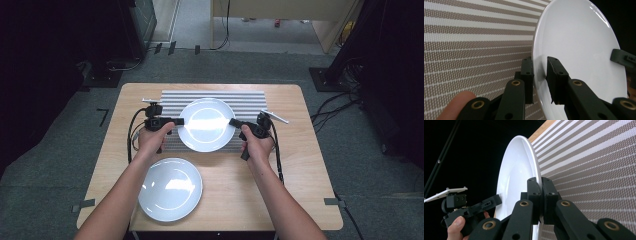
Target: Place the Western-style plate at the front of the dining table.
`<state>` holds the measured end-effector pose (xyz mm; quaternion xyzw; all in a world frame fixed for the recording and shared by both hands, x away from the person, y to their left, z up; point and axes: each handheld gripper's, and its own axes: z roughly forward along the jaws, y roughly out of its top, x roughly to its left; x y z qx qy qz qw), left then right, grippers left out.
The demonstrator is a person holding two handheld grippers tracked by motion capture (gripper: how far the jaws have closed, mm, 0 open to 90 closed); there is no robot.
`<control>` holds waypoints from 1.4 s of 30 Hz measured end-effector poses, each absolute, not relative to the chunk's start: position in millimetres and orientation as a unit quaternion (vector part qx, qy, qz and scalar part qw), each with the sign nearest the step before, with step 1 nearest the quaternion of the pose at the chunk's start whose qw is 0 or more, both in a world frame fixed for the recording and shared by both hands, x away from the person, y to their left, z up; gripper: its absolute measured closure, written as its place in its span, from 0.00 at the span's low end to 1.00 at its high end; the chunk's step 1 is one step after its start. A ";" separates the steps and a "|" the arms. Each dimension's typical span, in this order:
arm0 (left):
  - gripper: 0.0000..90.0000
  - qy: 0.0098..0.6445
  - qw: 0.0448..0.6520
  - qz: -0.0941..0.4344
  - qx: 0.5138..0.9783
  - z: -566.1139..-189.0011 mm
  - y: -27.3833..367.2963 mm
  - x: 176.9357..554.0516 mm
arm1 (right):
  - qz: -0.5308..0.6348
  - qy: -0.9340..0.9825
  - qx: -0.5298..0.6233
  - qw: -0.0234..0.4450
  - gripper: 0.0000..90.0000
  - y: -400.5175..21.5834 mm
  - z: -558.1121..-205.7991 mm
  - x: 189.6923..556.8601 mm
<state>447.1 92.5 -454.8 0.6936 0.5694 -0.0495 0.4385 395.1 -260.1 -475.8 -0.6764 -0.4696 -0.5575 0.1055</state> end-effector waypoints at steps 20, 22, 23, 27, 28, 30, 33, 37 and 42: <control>0.84 0.617 0.386 -0.021 0.685 -477.6 61.5 504.5 | -0.538 -0.418 -0.722 0.117 0.97 -268.4 -512.6 441.1; 0.84 0.619 0.381 -0.021 0.687 -481.7 58.6 507.5 | -0.535 -0.412 -0.729 0.114 0.97 -268.5 -516.5 443.0; 0.84 0.619 0.377 -0.020 0.688 -483.6 56.6 508.8 | -0.532 -0.412 -0.732 0.111 0.97 -269.0 -519.0 444.0; 0.83 0.618 0.361 -0.005 0.698 -487.2 47.9 511.1 | -0.523 -0.407 -0.741 0.107 0.97 -272.0 -526.5 447.0; 0.83 0.619 0.358 -0.003 0.699 -487.8 46.0 511.8 | -0.523 -0.408 -0.741 0.106 0.97 -272.8 -528.1 447.5; 0.83 0.619 0.350 -0.002 0.703 -488.8 43.6 513.5 | -0.522 -0.406 -0.743 0.104 0.97 -273.8 -530.3 448.3; 0.82 0.623 0.342 0.002 0.703 -490.4 40.2 515.8 | -0.519 -0.402 -0.748 0.095 0.96 -272.9 -532.7 449.2; 0.82 0.623 0.332 0.009 0.708 -491.4 36.7 519.3 | -0.515 -0.395 -0.757 0.075 0.95 -269.3 -534.4 450.2; 0.82 0.624 0.320 0.023 0.712 -490.0 33.7 523.6 | -0.511 -0.405 -0.756 0.061 0.94 -266.4 -537.7 450.5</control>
